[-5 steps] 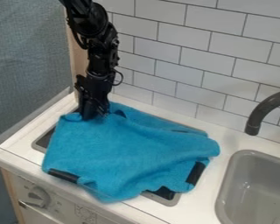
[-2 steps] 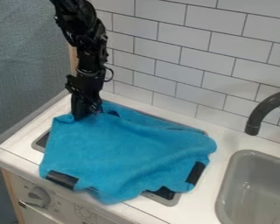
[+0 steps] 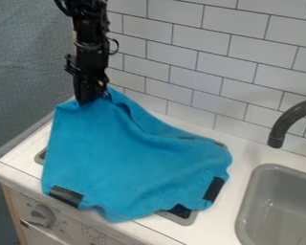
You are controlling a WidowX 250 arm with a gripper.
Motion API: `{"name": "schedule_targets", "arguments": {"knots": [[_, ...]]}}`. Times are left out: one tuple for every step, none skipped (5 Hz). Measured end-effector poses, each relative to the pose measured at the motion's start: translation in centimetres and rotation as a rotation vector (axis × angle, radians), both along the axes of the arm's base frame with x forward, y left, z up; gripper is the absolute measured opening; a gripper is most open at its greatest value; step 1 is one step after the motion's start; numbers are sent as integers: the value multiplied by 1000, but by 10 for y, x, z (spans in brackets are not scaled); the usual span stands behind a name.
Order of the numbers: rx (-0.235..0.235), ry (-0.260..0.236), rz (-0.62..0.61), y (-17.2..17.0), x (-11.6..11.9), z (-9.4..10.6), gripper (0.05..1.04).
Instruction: Fold the cloth form the top left to bottom right
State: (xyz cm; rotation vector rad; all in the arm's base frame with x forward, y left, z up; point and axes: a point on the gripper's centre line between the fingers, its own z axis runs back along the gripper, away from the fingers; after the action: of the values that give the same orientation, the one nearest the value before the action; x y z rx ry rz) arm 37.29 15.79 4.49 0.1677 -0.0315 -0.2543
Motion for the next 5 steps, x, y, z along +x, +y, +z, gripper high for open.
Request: {"name": "schedule_targets", "arguments": {"knots": [[-30,-4,-22,-12,-12,11,52],[-57,20,-54,-31,-22,8,52],[-66,55,-152,-77,-40,3,52],[-78,79,-211,-114,-48,-5,52],[-80,72,-212,-134,-47,-8,52]]}}
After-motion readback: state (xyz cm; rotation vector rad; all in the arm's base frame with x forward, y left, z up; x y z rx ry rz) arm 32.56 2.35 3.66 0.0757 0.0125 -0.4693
